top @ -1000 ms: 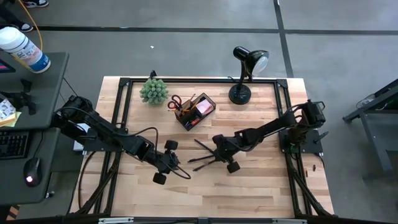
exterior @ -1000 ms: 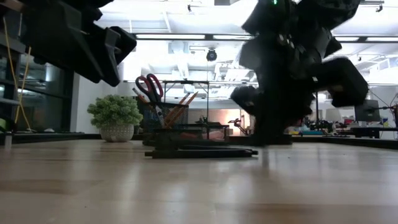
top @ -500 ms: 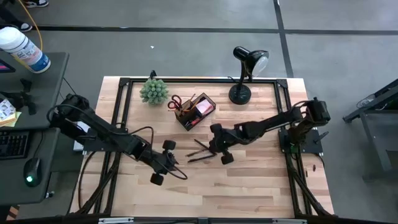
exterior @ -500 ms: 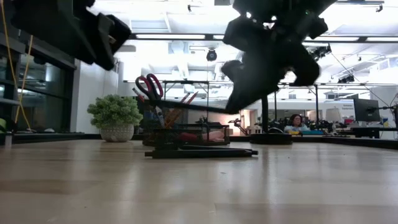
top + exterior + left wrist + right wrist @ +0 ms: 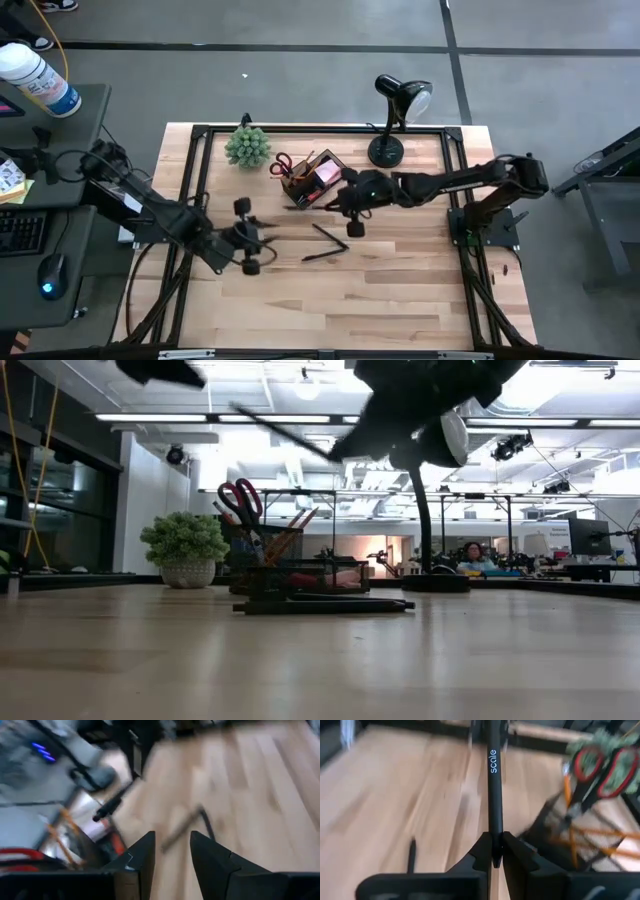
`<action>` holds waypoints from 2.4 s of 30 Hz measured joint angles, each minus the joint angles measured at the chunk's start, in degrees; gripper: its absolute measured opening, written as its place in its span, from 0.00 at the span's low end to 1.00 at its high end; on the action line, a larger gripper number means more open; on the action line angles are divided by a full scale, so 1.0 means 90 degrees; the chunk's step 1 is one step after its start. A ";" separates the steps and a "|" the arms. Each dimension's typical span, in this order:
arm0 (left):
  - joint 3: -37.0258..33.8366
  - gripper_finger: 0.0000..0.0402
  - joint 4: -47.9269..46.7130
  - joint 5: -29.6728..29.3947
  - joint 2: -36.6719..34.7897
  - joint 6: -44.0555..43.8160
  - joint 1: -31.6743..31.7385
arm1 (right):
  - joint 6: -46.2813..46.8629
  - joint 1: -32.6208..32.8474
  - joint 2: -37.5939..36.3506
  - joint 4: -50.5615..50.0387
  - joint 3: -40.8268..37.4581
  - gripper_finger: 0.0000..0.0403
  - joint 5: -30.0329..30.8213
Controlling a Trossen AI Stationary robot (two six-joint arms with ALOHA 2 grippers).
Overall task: Pick and place office supplies into organizer
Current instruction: Put the bottom black pen into the black desk organizer
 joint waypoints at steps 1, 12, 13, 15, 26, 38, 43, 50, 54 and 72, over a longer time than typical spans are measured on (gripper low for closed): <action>0.0003 0.28 0.0195 -0.0243 -0.0044 0.0031 0.0005 | 0.0091 -0.0019 -0.0033 0.0171 0.0001 0.06 -0.0058; -0.0002 0.28 0.1088 -0.1447 -0.0268 0.0116 0.0002 | 0.0574 -0.0036 -0.0140 0.1743 0.0001 0.06 -0.0167; -0.0001 0.28 0.1247 -0.1528 -0.0277 0.0116 0.0002 | 0.0626 -0.0036 -0.0142 0.1877 0.0001 0.05 -0.0185; 0.0000 0.28 0.1511 -0.1722 -0.0326 0.0123 0.0002 | 0.0751 -0.0033 -0.0142 0.2147 0.0001 0.05 -0.0222; 0.0000 0.32 0.3516 -0.2010 -0.0330 0.1058 0.0142 | 0.0998 -0.0006 -0.0147 0.3442 0.0001 0.05 -0.0458; 0.0002 0.56 0.5264 0.0523 -0.0320 0.2158 0.1398 | 0.0947 0.0184 -0.0147 0.3764 0.0001 0.06 -0.0320; 0.0000 0.58 0.5318 0.0841 -0.0320 0.2115 0.1585 | 0.0942 0.0185 -0.0147 0.4009 0.0001 0.07 -0.0183; 0.0000 0.54 0.5738 0.0904 -0.0320 0.2120 0.1766 | 0.0932 0.0185 -0.0147 0.3988 0.0001 0.06 -0.0208; 0.0000 0.52 0.5922 0.0940 -0.0316 0.2096 0.1823 | 0.0932 0.0185 -0.0147 0.3985 0.0001 0.07 -0.0208; 0.0000 0.41 0.6811 0.0930 0.0276 0.1236 0.1879 | 0.0772 0.0175 -0.0145 0.3834 0.0001 0.06 -0.0029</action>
